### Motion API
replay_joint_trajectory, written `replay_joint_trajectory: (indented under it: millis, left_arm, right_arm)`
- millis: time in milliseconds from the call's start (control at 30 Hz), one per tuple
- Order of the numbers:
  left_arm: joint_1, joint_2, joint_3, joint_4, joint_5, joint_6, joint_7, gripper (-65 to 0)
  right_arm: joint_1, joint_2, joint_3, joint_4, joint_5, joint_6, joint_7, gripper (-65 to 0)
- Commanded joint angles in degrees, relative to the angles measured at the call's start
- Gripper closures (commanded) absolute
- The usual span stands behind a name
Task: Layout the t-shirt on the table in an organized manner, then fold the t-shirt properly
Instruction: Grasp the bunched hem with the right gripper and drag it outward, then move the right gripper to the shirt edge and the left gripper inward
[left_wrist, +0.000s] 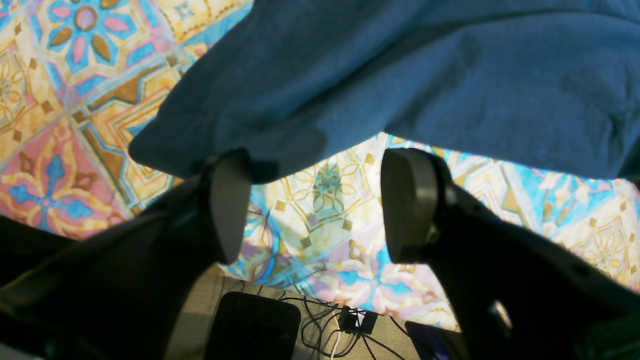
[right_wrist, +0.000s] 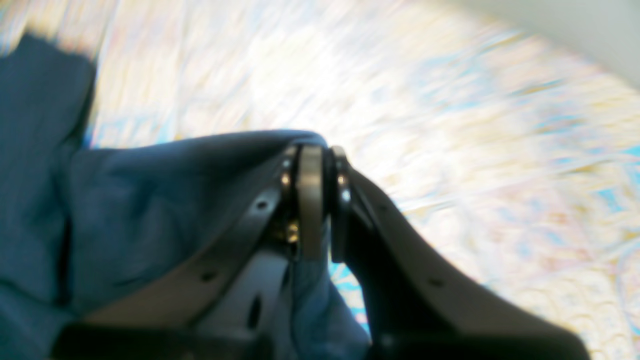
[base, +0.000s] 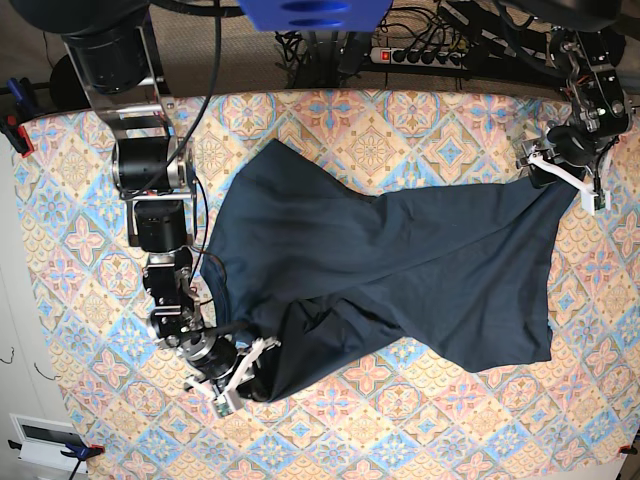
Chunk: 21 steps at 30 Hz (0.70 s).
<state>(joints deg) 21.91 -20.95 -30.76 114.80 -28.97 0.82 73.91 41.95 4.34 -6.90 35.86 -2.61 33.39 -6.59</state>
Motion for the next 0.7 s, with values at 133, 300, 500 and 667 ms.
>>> replay_joint_trajectory:
  millis: [133,300,500,667]
  left_arm:
    - [0.5,-0.9,-0.6,0.9,-0.2,0.1,-1.0,-39.3]
    - [0.5,-0.9,-0.6,0.9,-0.2,0.1,-1.0,-39.3]
    - [0.5,-0.9,-0.6,0.9,-0.2,0.1,-1.0,-39.3]
    - [0.5,-0.9,-0.5,0.9,-0.3,0.1,-1.0,-39.3]
  right_arm:
    - [6.1,3.6,5.4,0.4,0.7,0.2,1.4,-0.5]
    - [8.8,7.1,10.5,0.3,0.7,-6.0,1.8,-0.5]
    - [10.5,9.0,14.6,0.0,0.2,-12.5,1.5,-3.7]
    - [10.0,9.3,6.8,-1.4,-9.2,-16.3,1.4,-25.1]
